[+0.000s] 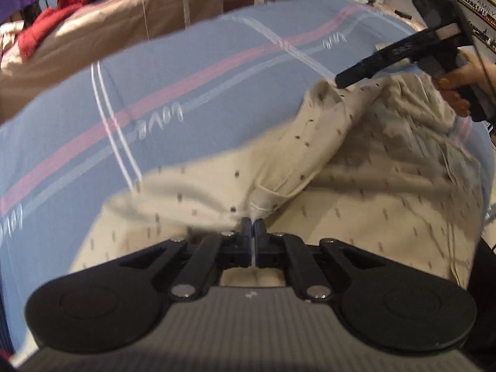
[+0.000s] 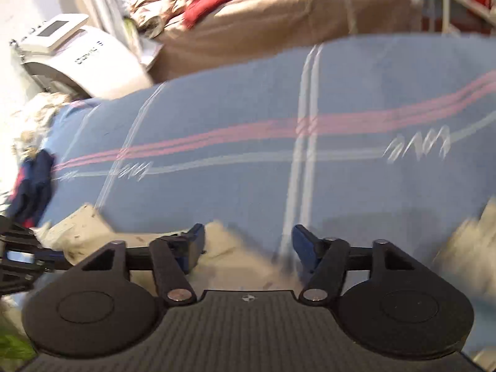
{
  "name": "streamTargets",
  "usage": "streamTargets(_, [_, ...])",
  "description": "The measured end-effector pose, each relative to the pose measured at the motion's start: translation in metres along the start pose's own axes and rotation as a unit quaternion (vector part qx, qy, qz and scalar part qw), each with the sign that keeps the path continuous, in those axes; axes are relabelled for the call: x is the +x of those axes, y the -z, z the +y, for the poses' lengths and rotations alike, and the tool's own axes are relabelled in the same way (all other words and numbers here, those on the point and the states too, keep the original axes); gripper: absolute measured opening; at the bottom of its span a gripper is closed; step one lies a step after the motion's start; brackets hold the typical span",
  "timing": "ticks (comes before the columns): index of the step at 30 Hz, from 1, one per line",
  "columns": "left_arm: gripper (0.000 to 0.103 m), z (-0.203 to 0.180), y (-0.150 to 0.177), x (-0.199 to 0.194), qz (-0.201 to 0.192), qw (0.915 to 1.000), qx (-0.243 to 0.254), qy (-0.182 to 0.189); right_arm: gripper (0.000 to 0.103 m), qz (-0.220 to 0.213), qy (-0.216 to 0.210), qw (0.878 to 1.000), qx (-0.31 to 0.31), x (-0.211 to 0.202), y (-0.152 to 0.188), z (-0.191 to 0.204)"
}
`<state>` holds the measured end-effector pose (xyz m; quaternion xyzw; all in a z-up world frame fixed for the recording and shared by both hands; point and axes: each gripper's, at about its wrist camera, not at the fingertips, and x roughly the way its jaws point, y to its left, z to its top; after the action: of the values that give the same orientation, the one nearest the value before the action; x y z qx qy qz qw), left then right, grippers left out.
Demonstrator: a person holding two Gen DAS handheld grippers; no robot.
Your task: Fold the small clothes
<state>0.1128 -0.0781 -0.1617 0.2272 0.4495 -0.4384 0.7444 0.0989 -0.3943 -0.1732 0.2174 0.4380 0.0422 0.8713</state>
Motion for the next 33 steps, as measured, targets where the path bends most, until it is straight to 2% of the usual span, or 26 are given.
streamTargets(2, [0.001,-0.004,0.022,0.002,0.027,0.9993,-0.025,0.001,0.098,0.027,-0.023,0.999,-0.035,-0.002,0.031,0.026])
streamTargets(4, [0.001,-0.006,0.039,0.002,0.044,0.9980,-0.046,-0.002,0.102,0.040,-0.007,0.994,-0.106,-0.010,0.066,0.058])
streamTargets(6, [0.002,-0.007,0.050,-0.005,0.041,0.9976,-0.055,-0.012,0.103,0.054,-0.005,0.989,-0.134,-0.020,0.097,0.081])
streamTargets(8, [0.008,-0.005,0.048,-0.013,0.026,0.9980,-0.054,-0.020,0.103,0.061,-0.019,0.990,-0.127,-0.029,0.112,0.088])
streamTargets(9, [0.011,-0.007,0.046,-0.018,0.014,0.9982,-0.052,-0.026,0.103,0.049,-0.018,0.991,-0.126,-0.036,0.113,0.089])
streamTargets(10, [0.023,-0.007,0.041,-0.021,0.002,0.9984,-0.048,-0.031,0.103,0.034,-0.013,0.991,-0.130,-0.042,0.110,0.090])
streamTargets(11, [0.040,-0.007,0.038,-0.023,-0.007,0.9984,-0.043,-0.038,0.103,0.018,-0.005,0.991,-0.135,-0.046,0.103,0.089])
streamTargets(12, [0.047,-0.008,0.034,-0.023,-0.013,0.9982,-0.036,-0.046,0.103,0.001,0.008,0.990,-0.140,-0.048,0.092,0.086])
streamTargets(13, [0.050,-0.011,0.028,-0.022,-0.017,0.9980,-0.025,-0.056,0.103,-0.013,0.023,0.990,-0.141,-0.049,0.081,0.082])
streamTargets(16, [0.050,-0.029,0.014,-0.013,-0.026,0.9973,0.011,-0.068,0.103,-0.048,0.044,0.987,-0.146,-0.044,0.050,0.075])
streamTargets(18, [0.050,-0.045,0.008,-0.005,-0.026,0.9961,0.041,-0.074,0.103,-0.041,0.037,0.985,-0.165,-0.030,0.038,0.079])
streamTargets(22, [0.049,-0.074,-0.001,0.011,-0.033,0.9894,0.085,-0.114,0.102,-0.034,0.067,0.974,-0.214,-0.006,0.038,0.089])
streamTargets(24, [0.044,-0.080,-0.004,0.025,-0.023,0.9867,0.091,-0.133,0.097,-0.023,0.069,0.972,-0.224,0.004,0.037,0.091])
streamTargets(26, [0.020,-0.082,-0.006,0.038,-0.006,0.9849,0.095,-0.145,0.088,-0.015,0.092,0.969,-0.231,0.004,0.041,0.083])
streamTargets(27, [0.018,-0.081,-0.006,0.042,-0.003,0.9847,0.092,-0.147,0.081,-0.009,0.107,0.966,-0.234,0.008,0.041,0.080])
streamTargets(28, [0.013,-0.081,-0.008,0.043,-0.004,0.9856,0.085,-0.146,0.064,-0.003,0.116,0.966,-0.233,0.009,0.043,0.076])
streamTargets(29, [0.011,-0.079,-0.009,0.043,-0.005,0.9860,0.077,-0.148,0.041,-0.001,0.111,0.968,-0.223,0.011,0.043,0.072])
streamTargets(30, [0.011,-0.078,-0.010,0.042,-0.006,0.9860,0.072,-0.150,0.028,0.000,0.101,0.972,-0.213,0.013,0.043,0.069])
streamTargets(31, [0.010,-0.076,-0.012,0.040,-0.007,0.9858,0.069,-0.153,0.011,-0.002,0.103,0.973,-0.208,0.012,0.043,0.068])
streamTargets(33, [0.009,-0.069,-0.018,0.033,-0.018,0.9847,0.061,-0.162,0.010,-0.031,0.117,0.972,-0.203,0.000,0.040,0.066])
